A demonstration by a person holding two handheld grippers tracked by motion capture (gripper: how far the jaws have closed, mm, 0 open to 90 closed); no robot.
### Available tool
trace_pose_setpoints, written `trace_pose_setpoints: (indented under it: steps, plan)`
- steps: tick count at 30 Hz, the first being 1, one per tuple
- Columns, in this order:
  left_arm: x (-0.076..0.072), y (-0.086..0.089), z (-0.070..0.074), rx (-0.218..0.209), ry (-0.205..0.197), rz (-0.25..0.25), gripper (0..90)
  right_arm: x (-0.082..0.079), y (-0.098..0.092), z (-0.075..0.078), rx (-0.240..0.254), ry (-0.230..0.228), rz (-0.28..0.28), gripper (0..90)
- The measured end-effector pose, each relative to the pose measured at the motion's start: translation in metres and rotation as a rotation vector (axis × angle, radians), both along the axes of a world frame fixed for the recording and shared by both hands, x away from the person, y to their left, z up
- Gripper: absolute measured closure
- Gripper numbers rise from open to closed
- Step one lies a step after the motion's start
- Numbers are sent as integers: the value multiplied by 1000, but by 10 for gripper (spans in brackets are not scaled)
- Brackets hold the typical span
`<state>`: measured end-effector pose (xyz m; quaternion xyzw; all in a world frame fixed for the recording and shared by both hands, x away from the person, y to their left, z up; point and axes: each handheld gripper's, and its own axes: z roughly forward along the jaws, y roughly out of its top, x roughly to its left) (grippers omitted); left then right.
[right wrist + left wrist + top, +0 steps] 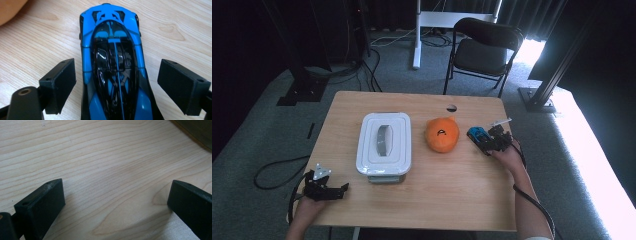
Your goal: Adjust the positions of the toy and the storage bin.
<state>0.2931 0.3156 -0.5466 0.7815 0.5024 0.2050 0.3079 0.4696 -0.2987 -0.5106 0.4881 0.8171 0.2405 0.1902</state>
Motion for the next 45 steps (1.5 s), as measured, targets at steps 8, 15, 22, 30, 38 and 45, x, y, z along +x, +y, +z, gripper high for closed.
trace_pose_setpoints:
  steps: [8, 15, 22, 30, 38, 45]
  plan:
    - [-1, 1, 0, -1, -1, 9, 15, 10, -3, -6, -5, 44, 36, 186]
    - [-1, 1, 0, 2, 0, 10, 15, 15, -2, -12, -16, 82, 72, 220]
    - [-1, 1, 0, 2, 0, 11, 15, 16, -5, -14, 25, 115, 58, 247]
    - [-1, 1, 0, 2, 0, 11, 15, 10, -4, -14, 29, 126, 11, 251]
    - [-1, 1, 0, 2, 0, 11, 15, -1, -6, -11, 51, 146, -35, 255]
    - [-1, 1, 0, 3, 1, 11, 15, -24, -15, 2, 147, 104, -125, 262]
